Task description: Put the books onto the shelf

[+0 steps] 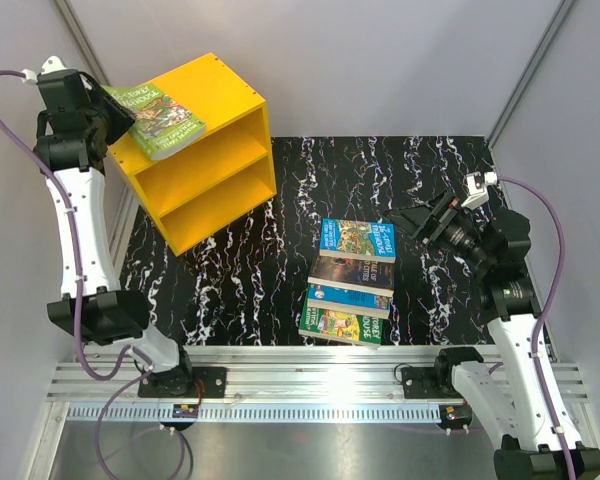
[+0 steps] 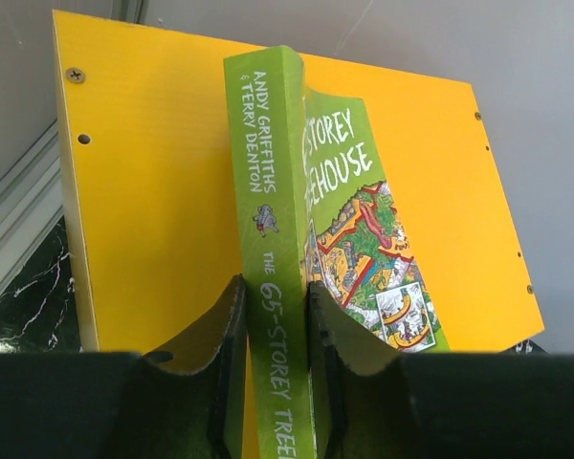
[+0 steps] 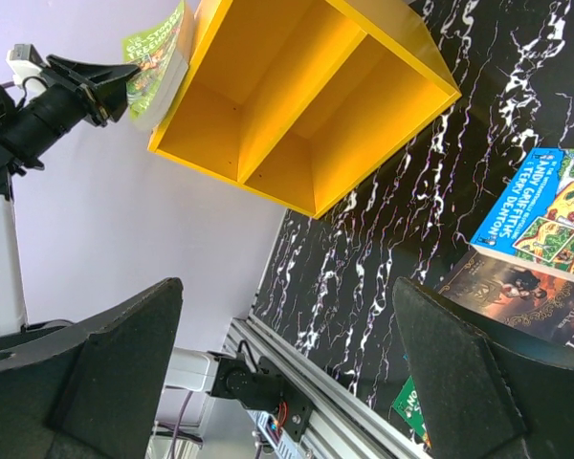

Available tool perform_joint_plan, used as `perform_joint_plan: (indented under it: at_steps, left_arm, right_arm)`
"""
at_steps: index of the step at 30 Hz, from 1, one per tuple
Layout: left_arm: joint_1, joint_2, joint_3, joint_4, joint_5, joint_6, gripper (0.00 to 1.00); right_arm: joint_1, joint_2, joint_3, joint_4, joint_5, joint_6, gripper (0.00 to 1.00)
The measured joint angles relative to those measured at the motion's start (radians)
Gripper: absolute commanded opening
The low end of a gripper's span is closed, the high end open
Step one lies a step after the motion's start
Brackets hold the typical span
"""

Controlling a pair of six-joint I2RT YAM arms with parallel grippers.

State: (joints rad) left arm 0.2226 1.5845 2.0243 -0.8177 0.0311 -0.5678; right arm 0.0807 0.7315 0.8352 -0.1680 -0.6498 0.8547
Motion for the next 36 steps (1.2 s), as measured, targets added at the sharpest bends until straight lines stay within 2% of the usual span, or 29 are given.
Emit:
perform_joint_plan:
  at_steps: [3,7,10,22,29,33,36]
  left_arm:
    - [0.008,0.016,0.004,-0.006,-0.009,0.019,0.48]
    - [0.033,0.034,0.003,-0.023,-0.018,0.044,0.75]
    - [0.05,0.047,0.005,-0.029,-0.02,0.05,0.81]
    - [0.056,0.012,-0.011,-0.039,-0.023,0.058,0.82]
    - [0.034,-0.249,-0.231,-0.018,-0.023,0.073,0.83]
    - [-0.034,-0.393,-0.319,-0.018,-0.043,0.08,0.83]
    - [-0.197,-0.453,-0.344,-0.019,-0.109,0.081,0.83]
  right_arm:
    - [0.0,0.0,-0.004,-0.003,0.0,-0.006,1.0]
    - [0.0,0.0,-0.012,-0.003,0.0,-0.013,1.0]
    - [0.0,-0.001,-0.024,-0.003,0.0,-0.014,1.0]
    - [0.0,-0.002,-0.045,-0.037,0.019,-0.051,1.0]
    - [0.0,0.104,-0.082,-0.053,0.062,-0.069,1.0]
    - [0.0,0.171,-0.086,-0.116,0.142,-0.096,1.0]
    - [0.0,0.204,-0.086,-0.15,0.218,-0.118,1.0]
